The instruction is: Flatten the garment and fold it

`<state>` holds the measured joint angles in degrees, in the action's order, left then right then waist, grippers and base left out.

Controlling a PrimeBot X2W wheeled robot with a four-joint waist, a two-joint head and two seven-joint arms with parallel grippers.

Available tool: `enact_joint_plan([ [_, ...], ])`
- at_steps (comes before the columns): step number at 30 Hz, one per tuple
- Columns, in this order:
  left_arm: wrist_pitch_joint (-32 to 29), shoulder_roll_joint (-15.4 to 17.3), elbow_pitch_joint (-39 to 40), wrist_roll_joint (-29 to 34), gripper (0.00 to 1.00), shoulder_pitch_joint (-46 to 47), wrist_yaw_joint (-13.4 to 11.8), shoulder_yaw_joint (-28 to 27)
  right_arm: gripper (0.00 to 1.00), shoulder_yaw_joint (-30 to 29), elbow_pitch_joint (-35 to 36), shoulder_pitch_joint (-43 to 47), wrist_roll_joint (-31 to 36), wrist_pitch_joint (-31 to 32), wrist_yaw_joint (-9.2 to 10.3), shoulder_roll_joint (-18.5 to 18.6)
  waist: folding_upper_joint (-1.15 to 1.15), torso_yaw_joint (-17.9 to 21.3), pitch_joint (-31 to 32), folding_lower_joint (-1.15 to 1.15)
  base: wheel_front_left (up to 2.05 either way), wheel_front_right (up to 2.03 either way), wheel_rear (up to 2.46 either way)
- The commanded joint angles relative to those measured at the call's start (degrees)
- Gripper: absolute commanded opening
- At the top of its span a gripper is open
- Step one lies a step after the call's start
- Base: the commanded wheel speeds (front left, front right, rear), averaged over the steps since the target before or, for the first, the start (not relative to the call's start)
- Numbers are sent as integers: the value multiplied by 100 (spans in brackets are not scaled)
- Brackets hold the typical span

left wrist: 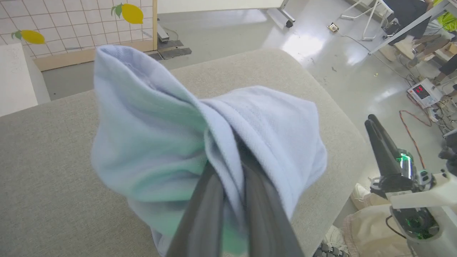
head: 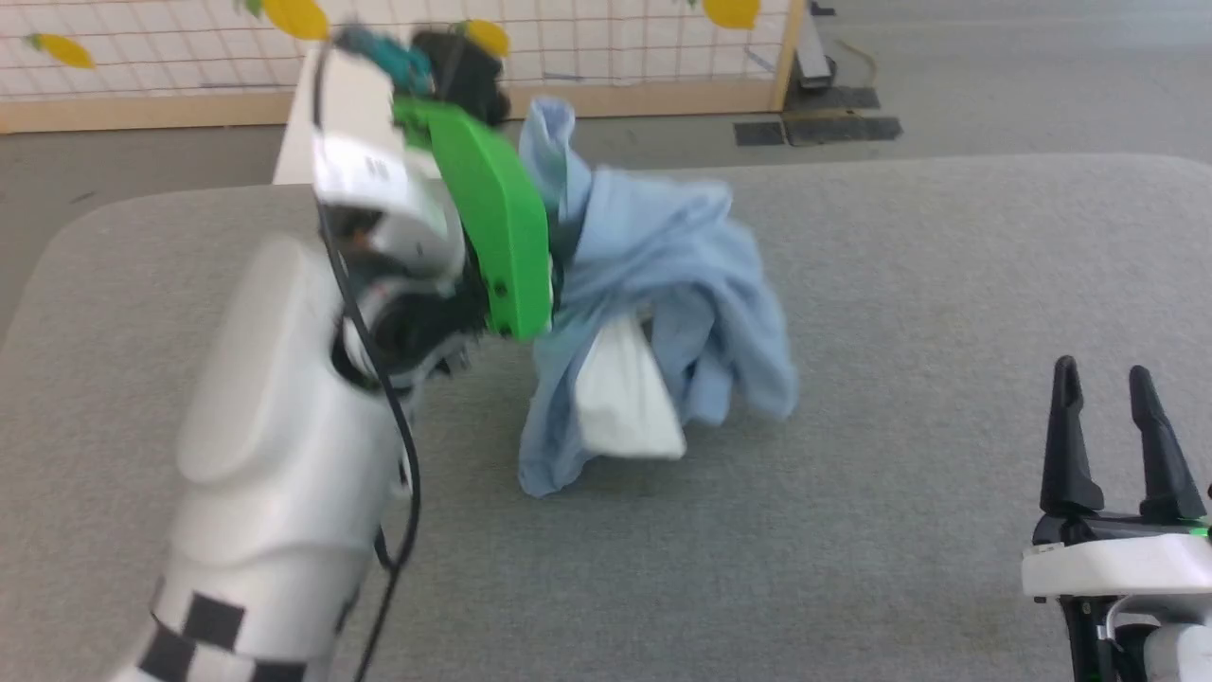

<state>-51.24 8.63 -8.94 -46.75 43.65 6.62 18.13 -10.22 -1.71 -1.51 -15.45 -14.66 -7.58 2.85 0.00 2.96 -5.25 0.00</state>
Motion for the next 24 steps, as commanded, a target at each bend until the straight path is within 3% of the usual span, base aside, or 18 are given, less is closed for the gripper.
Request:
enact_joint_plan([
  [1,230,-22,-84,54,0,-254,48,44,100,35,1,-83,-53,-33,9,3,0,204,-168,0,0,0,0],
  [8,1148,158,-985,772,0,-895,80,860,100,57,19,-219,-99,-33,9,3,0,437,-470,0,0,0,0],
  [18,1899,-112,-2509,1131,0,-853,50,1182,100,13,25,-396,-139,-34,9,3,0,508,-752,0,0,0,0],
  [19,1987,-145,-2560,1142,4,-801,52,1193,100,-18,17,-394,-130,-34,9,3,0,473,-739,0,0,0,0],
  [20,2099,-183,-2602,1147,100,-733,57,1213,100,-48,5,-387,-113,-34,9,3,0,426,-714,0,0,0,0],
  [24,2495,-279,-2579,1076,100,-480,73,1254,100,-98,-20,-351,-64,-34,9,3,0,230,-529,0,0,0,0],
])
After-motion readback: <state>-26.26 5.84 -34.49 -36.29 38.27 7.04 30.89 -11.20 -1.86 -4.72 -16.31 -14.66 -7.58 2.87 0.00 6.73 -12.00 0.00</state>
